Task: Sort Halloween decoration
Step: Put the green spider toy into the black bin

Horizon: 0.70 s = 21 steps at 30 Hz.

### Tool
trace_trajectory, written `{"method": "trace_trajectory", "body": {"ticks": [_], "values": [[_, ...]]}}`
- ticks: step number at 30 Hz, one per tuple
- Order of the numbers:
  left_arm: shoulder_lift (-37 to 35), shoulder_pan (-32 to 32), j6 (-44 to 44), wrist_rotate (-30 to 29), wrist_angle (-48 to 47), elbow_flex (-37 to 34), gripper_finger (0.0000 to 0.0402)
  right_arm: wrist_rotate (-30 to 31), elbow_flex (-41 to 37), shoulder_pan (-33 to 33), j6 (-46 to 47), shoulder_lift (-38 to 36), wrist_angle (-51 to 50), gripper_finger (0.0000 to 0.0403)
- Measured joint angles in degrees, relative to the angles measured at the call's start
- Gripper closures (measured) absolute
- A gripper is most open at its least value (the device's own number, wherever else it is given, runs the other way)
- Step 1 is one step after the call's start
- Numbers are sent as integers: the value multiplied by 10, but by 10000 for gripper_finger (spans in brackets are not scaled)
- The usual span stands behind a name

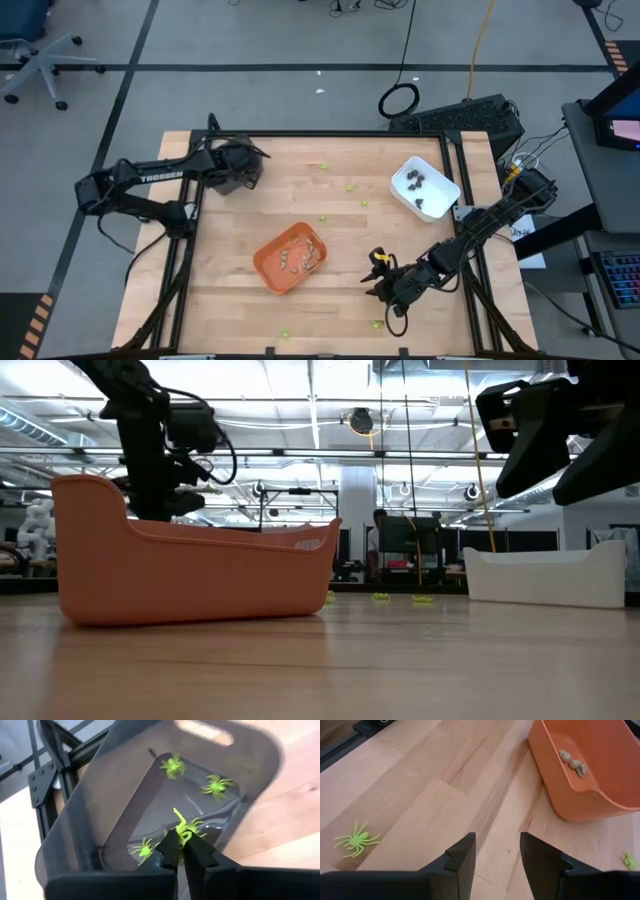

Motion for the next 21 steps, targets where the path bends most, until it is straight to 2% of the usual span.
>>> {"method": "trace_trajectory", "body": {"ticks": [9, 12, 16, 21], "values": [[0, 3, -40, -40, 5, -7, 277, 5, 0, 0, 12, 0, 0, 264], [-2, -15, -44, -36, 6, -7, 256, 40, 0, 0, 15, 0, -2, 264], [-16, -75, -57, -31, 26, -7, 250, 104, 0, -4, 27, 0, -13, 264], [-31, -185, -60, -57, 89, -7, 249, 109, 0, -40, 55, 0, -15, 264]]}}
